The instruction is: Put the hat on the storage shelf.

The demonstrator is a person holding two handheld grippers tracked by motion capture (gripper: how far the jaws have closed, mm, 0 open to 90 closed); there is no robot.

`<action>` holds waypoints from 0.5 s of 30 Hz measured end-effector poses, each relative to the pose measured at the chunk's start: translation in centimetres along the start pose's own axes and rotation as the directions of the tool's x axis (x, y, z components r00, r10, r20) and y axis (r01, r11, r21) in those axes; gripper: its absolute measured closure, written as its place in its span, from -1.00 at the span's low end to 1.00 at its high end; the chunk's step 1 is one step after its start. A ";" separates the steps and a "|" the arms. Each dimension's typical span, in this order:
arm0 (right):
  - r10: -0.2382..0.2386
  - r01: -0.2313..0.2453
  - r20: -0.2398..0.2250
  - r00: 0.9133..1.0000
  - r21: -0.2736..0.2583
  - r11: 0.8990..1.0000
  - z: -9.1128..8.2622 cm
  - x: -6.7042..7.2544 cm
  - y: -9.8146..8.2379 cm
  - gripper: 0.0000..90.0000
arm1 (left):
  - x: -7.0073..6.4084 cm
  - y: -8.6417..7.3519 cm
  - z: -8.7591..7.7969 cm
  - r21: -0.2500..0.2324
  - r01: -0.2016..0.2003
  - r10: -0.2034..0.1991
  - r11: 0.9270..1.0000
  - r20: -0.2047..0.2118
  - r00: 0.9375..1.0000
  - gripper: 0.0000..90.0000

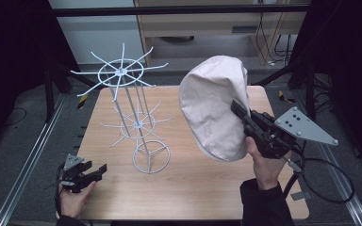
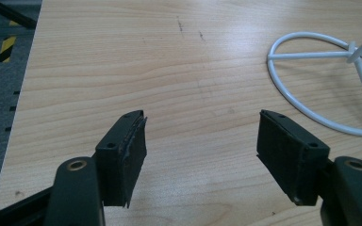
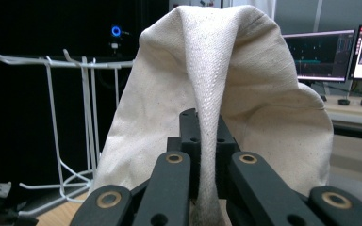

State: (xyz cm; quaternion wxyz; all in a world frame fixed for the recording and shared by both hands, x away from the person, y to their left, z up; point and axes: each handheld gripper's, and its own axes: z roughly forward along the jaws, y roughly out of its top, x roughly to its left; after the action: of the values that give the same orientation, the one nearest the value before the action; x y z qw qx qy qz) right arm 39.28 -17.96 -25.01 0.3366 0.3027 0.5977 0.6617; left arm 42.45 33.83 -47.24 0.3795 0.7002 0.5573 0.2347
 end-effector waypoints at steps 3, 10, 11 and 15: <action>-0.012 0.011 -0.008 1.000 -0.017 1.000 -0.1 0.4 0.6 0.97 | 0.0 0.0 -0.1 -0.003 -0.002 0.002 1.000 0.000 1.000 -0.27; -0.029 0.028 -0.024 0.999 -0.065 0.998 -0.1 1.2 2.1 0.97 | 0.0 0.0 0.0 -0.001 -0.001 0.001 1.000 0.000 1.000 -0.27; -0.031 0.029 -0.028 0.999 -0.072 0.997 -0.1 1.3 2.2 0.97 | 0.0 0.0 0.0 -0.001 0.000 0.000 1.000 -0.001 1.000 -0.27; -0.040 0.036 -0.043 0.998 -0.091 0.995 0.1 1.8 2.8 0.97 | 0.0 0.0 0.1 0.002 -0.001 0.001 1.000 0.000 1.000 -0.27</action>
State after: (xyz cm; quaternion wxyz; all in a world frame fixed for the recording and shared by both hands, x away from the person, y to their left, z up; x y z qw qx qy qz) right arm 38.02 -16.59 -22.22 0.3490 0.2608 0.5802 0.6882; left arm 42.49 33.81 -47.27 0.3787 0.7008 0.5571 0.2347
